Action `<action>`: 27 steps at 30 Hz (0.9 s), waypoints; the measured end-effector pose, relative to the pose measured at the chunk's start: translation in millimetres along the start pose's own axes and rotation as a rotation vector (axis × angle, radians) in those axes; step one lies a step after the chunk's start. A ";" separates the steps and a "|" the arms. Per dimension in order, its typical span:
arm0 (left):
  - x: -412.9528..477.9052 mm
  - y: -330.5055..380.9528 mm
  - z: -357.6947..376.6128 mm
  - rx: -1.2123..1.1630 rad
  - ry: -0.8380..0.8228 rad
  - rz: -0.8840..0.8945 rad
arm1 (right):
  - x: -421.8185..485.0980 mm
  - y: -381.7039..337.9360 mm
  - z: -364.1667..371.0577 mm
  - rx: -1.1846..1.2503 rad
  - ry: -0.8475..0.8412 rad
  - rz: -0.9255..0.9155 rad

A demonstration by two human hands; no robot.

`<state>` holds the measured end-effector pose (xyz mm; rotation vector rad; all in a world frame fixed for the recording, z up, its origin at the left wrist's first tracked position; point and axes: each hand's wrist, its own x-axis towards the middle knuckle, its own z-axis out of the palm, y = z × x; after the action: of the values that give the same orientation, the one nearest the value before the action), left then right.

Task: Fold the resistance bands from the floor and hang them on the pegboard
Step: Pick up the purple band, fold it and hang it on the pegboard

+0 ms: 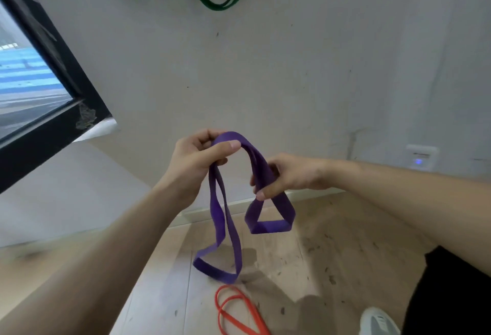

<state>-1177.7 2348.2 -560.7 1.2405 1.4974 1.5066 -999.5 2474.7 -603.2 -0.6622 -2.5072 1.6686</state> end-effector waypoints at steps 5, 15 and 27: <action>3.6 -0.9 -23.1 0.009 0.048 -0.002 | 1.0 -11.6 -9.9 0.192 0.138 -0.046; -5.6 -6.4 -4.7 0.143 -0.238 -0.089 | -8.2 -25.7 -16.8 0.194 0.133 -0.099; -5.3 8.0 5.1 0.056 -0.074 0.018 | -6.7 14.5 -18.6 -0.179 -0.077 0.236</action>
<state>-1170.0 2344.1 -554.3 1.3308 1.4924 1.4231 -983.6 2493.0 -607.2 -0.9617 -2.7503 1.5757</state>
